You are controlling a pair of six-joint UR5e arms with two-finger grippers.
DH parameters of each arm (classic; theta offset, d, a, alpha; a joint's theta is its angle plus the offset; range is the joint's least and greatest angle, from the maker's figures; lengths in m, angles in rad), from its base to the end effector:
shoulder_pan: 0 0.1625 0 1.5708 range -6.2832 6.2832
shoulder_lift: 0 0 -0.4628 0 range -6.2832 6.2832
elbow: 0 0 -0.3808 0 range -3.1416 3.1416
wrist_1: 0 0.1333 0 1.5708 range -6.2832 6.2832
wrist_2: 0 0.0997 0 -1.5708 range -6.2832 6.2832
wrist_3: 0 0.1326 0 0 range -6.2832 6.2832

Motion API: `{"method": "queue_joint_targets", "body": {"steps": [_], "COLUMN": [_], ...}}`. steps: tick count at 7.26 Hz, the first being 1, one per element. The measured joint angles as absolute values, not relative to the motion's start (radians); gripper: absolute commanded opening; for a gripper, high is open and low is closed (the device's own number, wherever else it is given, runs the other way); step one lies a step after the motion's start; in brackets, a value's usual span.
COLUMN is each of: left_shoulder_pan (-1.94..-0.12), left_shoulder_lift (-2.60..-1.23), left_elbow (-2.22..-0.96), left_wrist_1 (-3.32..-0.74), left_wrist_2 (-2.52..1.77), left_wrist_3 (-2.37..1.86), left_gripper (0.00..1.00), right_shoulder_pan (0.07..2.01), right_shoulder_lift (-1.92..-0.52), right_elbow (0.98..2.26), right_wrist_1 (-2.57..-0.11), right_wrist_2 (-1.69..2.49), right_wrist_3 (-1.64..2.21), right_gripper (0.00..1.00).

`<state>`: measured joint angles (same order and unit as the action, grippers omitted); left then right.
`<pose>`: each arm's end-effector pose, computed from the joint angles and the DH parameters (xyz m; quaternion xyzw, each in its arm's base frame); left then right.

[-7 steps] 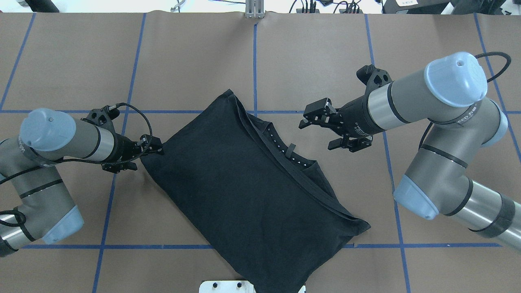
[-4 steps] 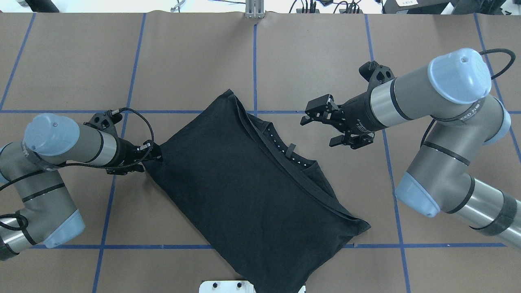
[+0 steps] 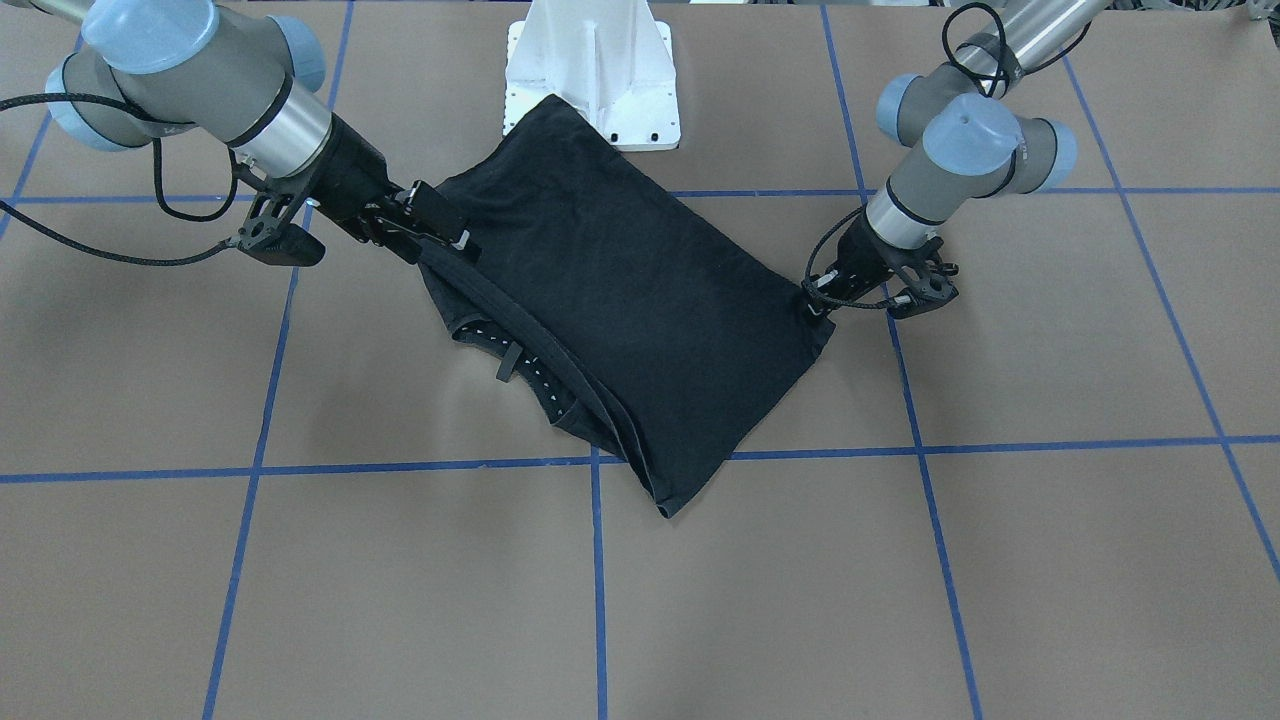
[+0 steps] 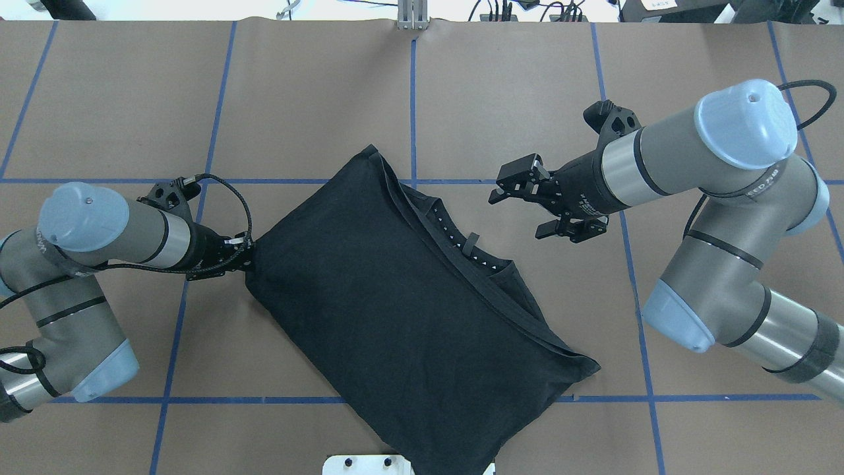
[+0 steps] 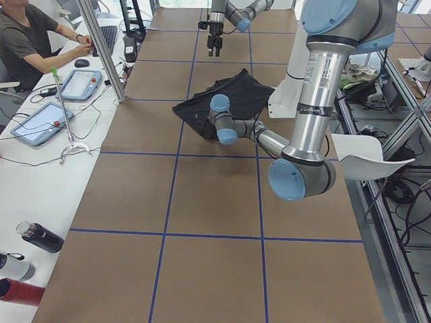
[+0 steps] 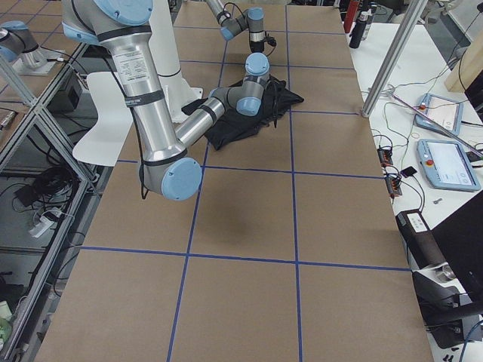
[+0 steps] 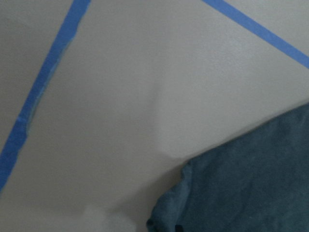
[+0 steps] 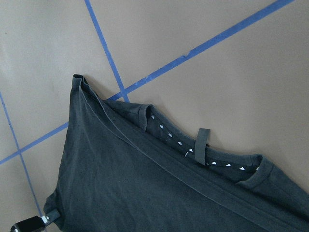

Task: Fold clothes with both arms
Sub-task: 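Pull the shirt corner away from the robot with the left gripper to straighten it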

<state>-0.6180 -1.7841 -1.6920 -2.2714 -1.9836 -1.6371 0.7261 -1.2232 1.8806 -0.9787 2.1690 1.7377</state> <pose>0.4532 -0.4205 0.4661 -0.0395 0.5145 -0.1899 0.8353 -0.4056 -0.4386 0.3049 -0.0755 -0.6032 0.1792 0.7735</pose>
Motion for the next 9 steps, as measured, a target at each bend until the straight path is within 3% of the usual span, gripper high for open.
{"method": "queue_joint_targets", "body": {"steps": [3, 9], "left_shoulder_pan": [-0.662, -0.78], "left_shoulder_lift": [-1.814, -2.144], "left_elbow": [-1.677, -1.378], "left_wrist_1": [-2.269, -2.277], "left_wrist_2": [-1.976, -1.838], "left_wrist_3": [-1.636, -1.586], "left_gripper": [0.0, 0.0], "right_shoulder_pan": [0.727, 0.741], "right_shoulder_lift": [-1.227, -1.231], "right_elbow": [1.881, 1.879], "right_wrist_1": [-0.979, -0.979], "right_wrist_2": [2.169, 2.161], "right_wrist_3": [1.738, 1.736], "right_gripper": [1.0, 1.0]}}
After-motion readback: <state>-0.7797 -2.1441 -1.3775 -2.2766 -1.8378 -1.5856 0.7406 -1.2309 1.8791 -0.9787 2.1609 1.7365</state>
